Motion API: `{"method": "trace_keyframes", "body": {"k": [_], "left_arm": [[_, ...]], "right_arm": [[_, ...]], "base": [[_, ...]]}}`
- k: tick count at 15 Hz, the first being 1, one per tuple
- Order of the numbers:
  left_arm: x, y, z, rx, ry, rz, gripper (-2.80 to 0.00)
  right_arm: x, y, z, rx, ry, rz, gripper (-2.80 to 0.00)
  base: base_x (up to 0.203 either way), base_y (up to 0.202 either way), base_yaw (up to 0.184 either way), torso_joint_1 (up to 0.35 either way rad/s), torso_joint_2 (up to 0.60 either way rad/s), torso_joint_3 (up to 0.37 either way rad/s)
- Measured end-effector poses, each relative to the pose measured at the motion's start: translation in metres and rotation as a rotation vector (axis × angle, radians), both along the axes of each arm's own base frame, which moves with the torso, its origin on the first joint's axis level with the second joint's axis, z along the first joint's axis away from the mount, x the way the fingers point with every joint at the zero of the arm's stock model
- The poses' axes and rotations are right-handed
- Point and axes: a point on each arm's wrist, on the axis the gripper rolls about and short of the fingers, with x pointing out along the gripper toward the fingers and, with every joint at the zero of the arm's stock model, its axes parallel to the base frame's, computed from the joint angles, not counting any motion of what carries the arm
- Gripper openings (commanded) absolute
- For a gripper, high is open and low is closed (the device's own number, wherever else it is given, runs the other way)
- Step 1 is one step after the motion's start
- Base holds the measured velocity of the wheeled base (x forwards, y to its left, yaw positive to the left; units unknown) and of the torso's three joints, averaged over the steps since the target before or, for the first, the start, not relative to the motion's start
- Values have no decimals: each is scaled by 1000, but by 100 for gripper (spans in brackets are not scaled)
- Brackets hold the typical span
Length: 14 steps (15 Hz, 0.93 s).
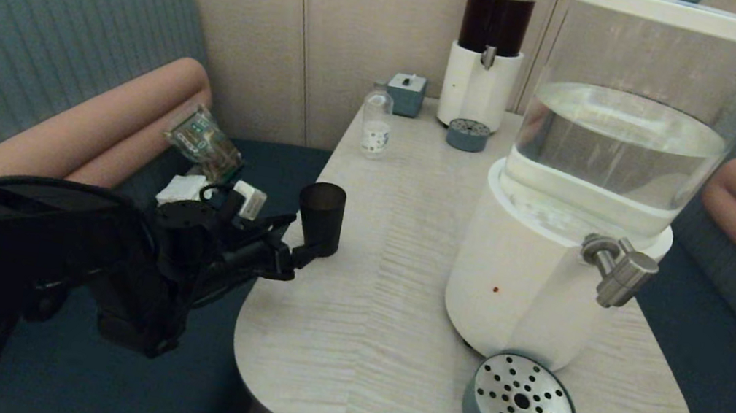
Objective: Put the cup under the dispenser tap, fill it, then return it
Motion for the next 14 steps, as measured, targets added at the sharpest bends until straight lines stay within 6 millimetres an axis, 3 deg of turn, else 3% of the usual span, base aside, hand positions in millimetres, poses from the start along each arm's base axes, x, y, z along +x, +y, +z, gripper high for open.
{"method": "trace_keyframes", "body": {"k": [6, 7, 14], "left_arm": [[-73, 15, 41, 13, 36, 5, 0], [-87, 18, 50, 13, 31, 6, -280], [-178, 36, 93, -6, -31, 64, -280]], "right_arm": [[0, 0, 0, 0, 0, 0, -280], [0, 0, 0, 0, 0, 0, -280], [0, 0, 0, 0, 0, 0, -280]], "base": [[0, 0, 0, 0, 0, 0], [0, 0, 0, 0, 0, 0], [0, 0, 0, 0, 0, 0]]}}
